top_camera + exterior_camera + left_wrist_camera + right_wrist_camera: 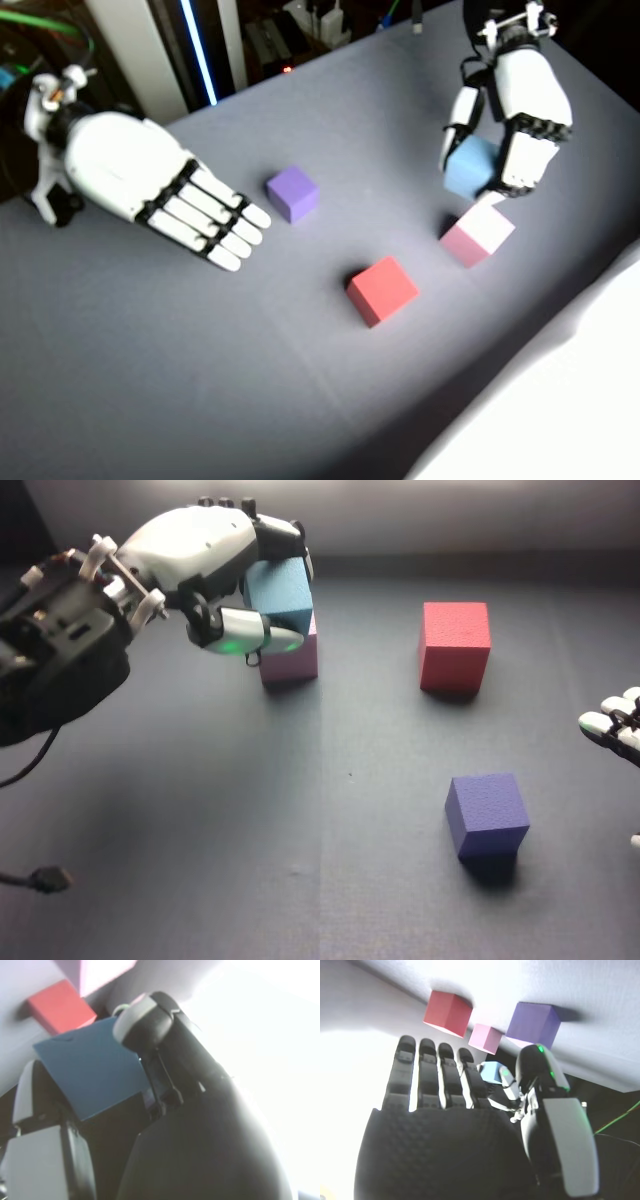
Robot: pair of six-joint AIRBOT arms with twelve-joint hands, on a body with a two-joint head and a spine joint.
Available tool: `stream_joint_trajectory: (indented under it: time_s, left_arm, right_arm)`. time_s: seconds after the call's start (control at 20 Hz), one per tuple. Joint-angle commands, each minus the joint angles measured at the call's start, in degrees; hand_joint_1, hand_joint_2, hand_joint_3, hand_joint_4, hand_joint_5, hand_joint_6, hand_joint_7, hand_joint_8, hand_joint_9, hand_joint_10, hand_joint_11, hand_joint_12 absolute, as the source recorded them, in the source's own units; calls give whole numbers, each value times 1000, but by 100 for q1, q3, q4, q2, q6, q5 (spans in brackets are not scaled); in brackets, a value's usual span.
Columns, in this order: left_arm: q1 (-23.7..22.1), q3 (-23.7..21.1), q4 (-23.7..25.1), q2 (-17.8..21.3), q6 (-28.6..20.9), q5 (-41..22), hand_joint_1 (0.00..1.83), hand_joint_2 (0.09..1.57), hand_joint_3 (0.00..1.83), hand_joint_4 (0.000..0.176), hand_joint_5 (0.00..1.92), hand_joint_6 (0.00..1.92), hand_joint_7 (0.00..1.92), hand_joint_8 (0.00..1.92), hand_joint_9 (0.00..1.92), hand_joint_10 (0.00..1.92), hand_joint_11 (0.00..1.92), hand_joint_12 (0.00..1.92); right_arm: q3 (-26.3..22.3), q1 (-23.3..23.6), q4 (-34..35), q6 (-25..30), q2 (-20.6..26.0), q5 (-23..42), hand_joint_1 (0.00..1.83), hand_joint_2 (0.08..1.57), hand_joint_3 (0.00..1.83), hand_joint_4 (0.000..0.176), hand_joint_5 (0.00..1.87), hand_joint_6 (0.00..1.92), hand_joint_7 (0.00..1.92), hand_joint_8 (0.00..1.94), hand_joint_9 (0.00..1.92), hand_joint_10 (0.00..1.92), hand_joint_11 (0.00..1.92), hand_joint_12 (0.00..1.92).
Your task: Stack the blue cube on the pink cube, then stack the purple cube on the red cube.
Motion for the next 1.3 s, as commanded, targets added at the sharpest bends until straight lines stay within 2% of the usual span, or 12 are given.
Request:
stream_joint_trajectory:
  time_s: [0.0, 0.05, 0.1, 0.15, 0.45, 0.5, 0.55, 0.75, 0.8, 0.9, 1.05, 1.25]
  left_arm:
    - [-88, 94, -106, -17, 9, -383, 1135, 1166, 4, 0, 872, 1159, 1129, 1921, 1309, 1921, 1430, 1921]
    - [-142, 205, -137, -80, 9, -265, 1131, 1171, 5, 0, 864, 1172, 1033, 1921, 1230, 1921, 1362, 1921]
    - [-180, 289, -159, -133, 17, -167, 1166, 1217, 2, 0, 719, 1394, 870, 1231, 821, 1144, 623, 1616]
    - [-217, 375, -217, -191, 57, -67, 1169, 1215, 0, 0, 730, 1359, 868, 1225, 822, 1094, 622, 1628]
    - [-296, 630, -332, -345, 82, 155, 1170, 1217, 2, 0, 763, 1223, 825, 1382, 731, 1344, 625, 1828]
    - [-310, 660, -338, -363, 82, 190, 1204, 1218, 0, 0, 803, 1076, 799, 1532, 704, 1727, 730, 1917]
    - [-311, 686, -366, -379, 82, 210, 1207, 1224, 2, 0, 787, 1083, 793, 1562, 704, 1795, 748, 1920]
    - [-267, 758, -432, -449, 82, 258, 1149, 1278, 2, 0, 599, 1386, 768, 1511, 601, 1555, 592, 1921]
    - [-255, 756, -422, -459, 83, 260, 1079, 1201, 0, 0, 469, 988, 586, 1091, 534, 1306, 457, 1780]
    - [-242, 750, -413, -469, 84, 259, 1071, 1161, 0, 0, 399, 623, 473, 595, 383, 1006, 217, 1654]
    - [-223, 719, -394, -461, 84, 212, 1089, 1160, 0, 0, 294, 431, 357, 324, 185, 840, 15, 1639]
    - [-181, 671, -389, -427, 83, 137, 1013, 1143, 0, 58, 207, 137, 221, 4, 127, 273, 0, 1036]
  right_arm:
    - [36, 26, -63, 19, -2, 638, 449, 1384, 0, 0, 0, 0, 0, 0, 0, 0, 0, 0]
    - [47, 26, -63, 33, -12, 616, 452, 1386, 0, 0, 0, 0, 0, 0, 0, 0, 0, 0]
    - [50, 24, -63, 38, -16, 601, 499, 1384, 0, 0, 0, 0, 0, 0, 0, 0, 0, 0]
    - [53, 20, -64, 38, -19, 594, 499, 1381, 0, 0, 0, 0, 0, 0, 0, 0, 0, 0]
    - [73, 19, -66, 38, -41, 580, 365, 1399, 6, 0, 0, 0, 0, 0, 0, 0, 0, 0]
    - [74, 19, -66, 38, -44, 579, 383, 1400, 5, 0, 0, 0, 0, 0, 0, 0, 0, 0]
    - [75, 19, -66, 38, -46, 578, 397, 1398, 3, 0, 0, 0, 0, 0, 0, 0, 0, 0]
    - [78, 16, -67, 38, -53, 578, 440, 1387, 0, 0, 0, 0, 0, 0, 0, 0, 0, 0]
    - [78, 15, -67, 38, -53, 578, 441, 1386, 0, 0, 0, 0, 0, 0, 0, 0, 0, 0]
    - [78, 14, -67, 38, -53, 578, 456, 1385, 0, 0, 0, 0, 0, 0, 0, 0, 0, 0]
    - [78, 9, -67, 39, -53, 579, 441, 1382, 0, 0, 0, 0, 0, 0, 0, 0, 0, 0]
    - [77, 6, -67, 52, -53, 580, 450, 1379, 0, 0, 0, 0, 0, 0, 0, 0, 0, 0]
